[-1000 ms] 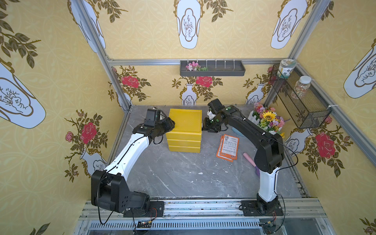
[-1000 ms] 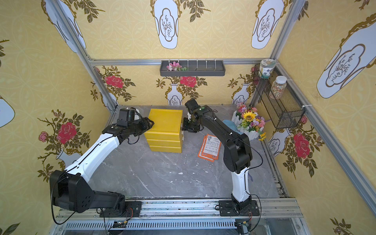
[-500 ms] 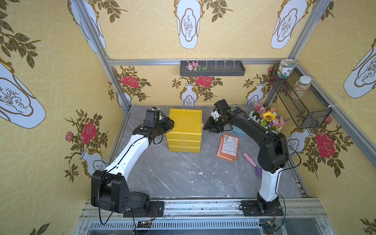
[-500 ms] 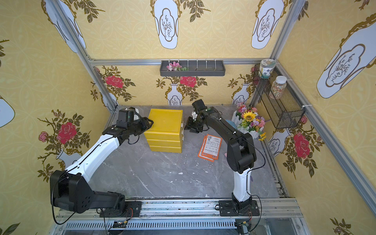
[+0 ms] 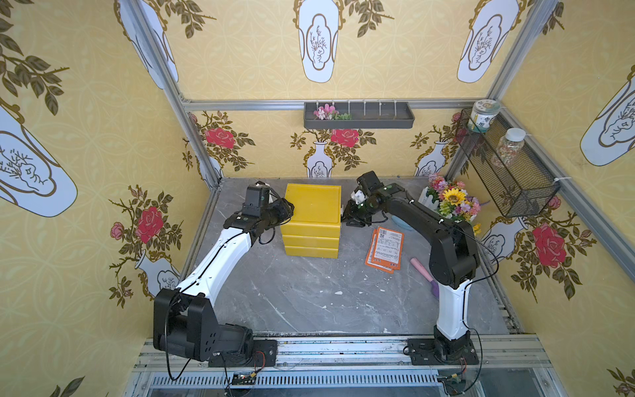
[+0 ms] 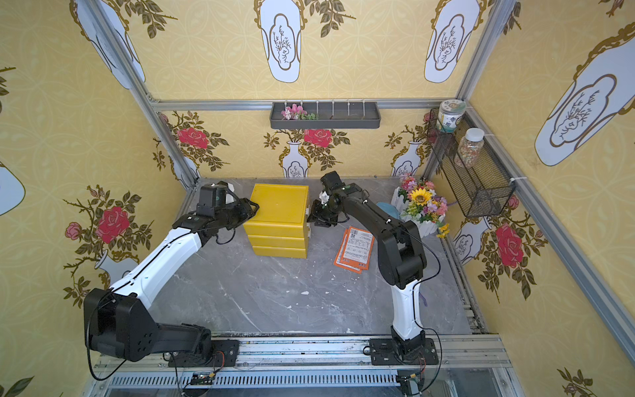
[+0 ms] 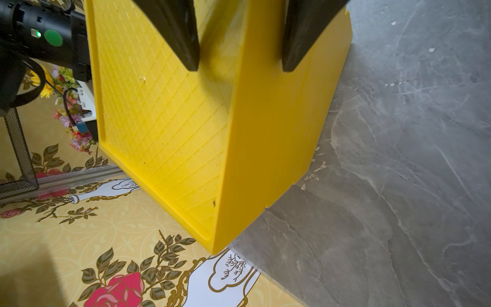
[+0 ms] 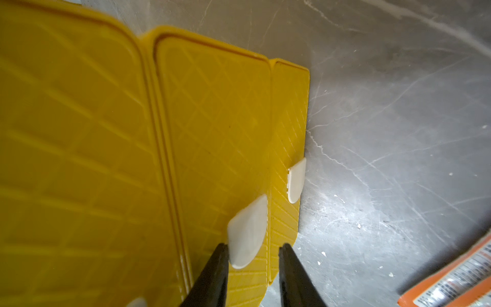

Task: Take the seed bags out of the drawer
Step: Open the drawer in the storage box.

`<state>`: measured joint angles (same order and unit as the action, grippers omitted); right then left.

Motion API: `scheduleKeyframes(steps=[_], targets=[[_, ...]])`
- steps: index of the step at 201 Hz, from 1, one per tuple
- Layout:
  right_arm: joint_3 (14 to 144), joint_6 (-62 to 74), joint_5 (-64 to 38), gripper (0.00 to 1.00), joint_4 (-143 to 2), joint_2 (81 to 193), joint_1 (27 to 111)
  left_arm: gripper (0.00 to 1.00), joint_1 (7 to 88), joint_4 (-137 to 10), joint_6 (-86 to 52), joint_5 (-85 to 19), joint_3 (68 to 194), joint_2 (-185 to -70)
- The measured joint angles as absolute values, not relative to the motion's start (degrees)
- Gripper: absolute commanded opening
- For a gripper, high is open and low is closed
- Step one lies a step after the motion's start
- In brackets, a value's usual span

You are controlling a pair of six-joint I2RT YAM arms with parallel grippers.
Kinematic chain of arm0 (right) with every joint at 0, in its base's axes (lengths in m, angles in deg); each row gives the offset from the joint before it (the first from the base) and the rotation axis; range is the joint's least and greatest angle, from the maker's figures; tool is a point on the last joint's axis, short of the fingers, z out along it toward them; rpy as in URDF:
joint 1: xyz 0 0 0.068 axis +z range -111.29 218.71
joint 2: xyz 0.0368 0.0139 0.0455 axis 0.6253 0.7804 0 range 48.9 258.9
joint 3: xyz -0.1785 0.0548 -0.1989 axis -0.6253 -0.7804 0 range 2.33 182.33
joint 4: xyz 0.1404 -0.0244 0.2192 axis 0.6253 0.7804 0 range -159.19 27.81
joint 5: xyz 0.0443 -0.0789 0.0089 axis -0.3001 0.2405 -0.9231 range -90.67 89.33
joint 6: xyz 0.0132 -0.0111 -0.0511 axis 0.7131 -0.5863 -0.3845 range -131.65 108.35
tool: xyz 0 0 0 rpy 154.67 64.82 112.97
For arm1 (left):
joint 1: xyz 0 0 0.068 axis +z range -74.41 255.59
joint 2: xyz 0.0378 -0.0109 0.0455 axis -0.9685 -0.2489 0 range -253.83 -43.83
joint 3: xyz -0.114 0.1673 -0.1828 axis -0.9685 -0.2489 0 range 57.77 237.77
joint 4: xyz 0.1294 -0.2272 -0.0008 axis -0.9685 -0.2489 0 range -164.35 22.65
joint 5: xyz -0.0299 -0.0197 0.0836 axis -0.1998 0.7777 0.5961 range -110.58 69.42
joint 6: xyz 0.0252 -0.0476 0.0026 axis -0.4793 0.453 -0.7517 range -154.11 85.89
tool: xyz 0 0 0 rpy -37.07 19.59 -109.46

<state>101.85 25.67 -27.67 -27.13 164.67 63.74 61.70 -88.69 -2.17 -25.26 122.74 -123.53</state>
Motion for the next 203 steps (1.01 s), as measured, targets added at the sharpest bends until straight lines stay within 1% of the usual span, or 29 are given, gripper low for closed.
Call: scheduleKeyframes(steps=[15, 26, 56, 92, 125, 183, 203], targets=[[102.05, 25.63, -27.63, 0.24, -27.15, 164.78, 63.74, 0.54, 61.7, -88.58, -2.17, -25.26, 122.63, -123.44], [102.27, 25.61, -27.58, 0.18, -27.08, 164.78, 63.79, 0.54, 61.7, -88.54, -2.15, -25.26, 122.56, -123.42], [103.01, 24.52, -26.12, 0.06, -26.08, 164.78, 63.74, 0.54, 61.7, -88.39, -2.15, -25.24, 122.39, -123.27], [103.14, 22.92, -23.23, 0.0, -23.7, 163.92, 63.22, 0.54, 61.68, -88.39, -1.99, -25.42, 122.26, -123.14], [101.28, 21.17, -19.95, 0.0, -20.72, 161.48, 60.97, 0.54, 61.68, -88.37, -1.97, -25.48, 122.26, -123.14], [96.08, 18.48, -18.64, 0.0, -19.24, 157.45, 55.09, 0.54, 61.68, -88.32, -1.95, -25.53, 122.24, -123.2], [96.04, 18.11, -18.45, 0.03, -18.95, 157.39, 54.8, 0.54, 61.68, -88.17, -1.95, -25.53, 122.17, -123.22]])
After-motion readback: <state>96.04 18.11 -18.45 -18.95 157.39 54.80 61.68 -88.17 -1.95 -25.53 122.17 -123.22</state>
